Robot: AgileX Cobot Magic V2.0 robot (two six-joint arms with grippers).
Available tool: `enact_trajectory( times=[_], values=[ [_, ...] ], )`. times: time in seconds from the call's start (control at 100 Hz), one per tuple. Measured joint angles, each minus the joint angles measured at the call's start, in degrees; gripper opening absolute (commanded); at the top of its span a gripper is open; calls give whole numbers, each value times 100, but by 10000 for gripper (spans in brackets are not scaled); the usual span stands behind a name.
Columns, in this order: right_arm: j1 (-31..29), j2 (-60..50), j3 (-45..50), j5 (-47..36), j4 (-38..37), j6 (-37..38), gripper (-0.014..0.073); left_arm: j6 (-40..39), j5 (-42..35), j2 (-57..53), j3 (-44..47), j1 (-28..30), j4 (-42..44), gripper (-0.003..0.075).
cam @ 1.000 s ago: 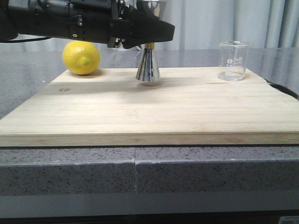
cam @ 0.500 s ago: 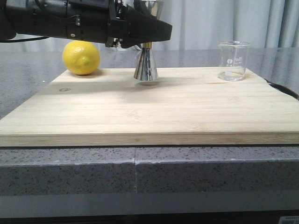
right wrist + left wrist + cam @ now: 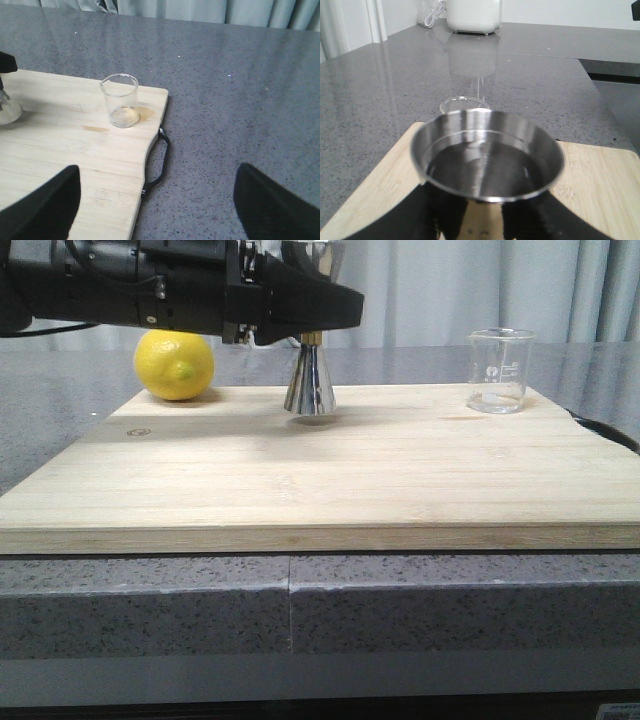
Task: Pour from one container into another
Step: 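Lower the filled steel jigger onto the board with the left gripper, then open the left gripper and lift it away from the jigger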
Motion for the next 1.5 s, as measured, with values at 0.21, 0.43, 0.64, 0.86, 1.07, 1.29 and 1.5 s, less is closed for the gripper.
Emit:
enact_trajectory(
  times=[0.21,0.43,0.64,0.86,1.07,1.29,1.5],
  values=[
    [0,0,0,0,0,0,568,0,0,38,0,0,7,260],
    [0,0,0,0,0,0,568,0,0,38,0,0,7,260],
    [0,0,0,0,0,0,568,13,0,38,0,0,7,260],
    [0,0,0,0,0,0,568,44,0,73,0,0,7,260],
    [0,0,0,0,0,0,568,49,0,142,0,0,7,260],
    [0,0,0,0,0,0,568,58,24,200,0,0,-30,260],
    [0,0,0,0,0,0,568,62,24,200,0,0,-30,260]
  ],
)
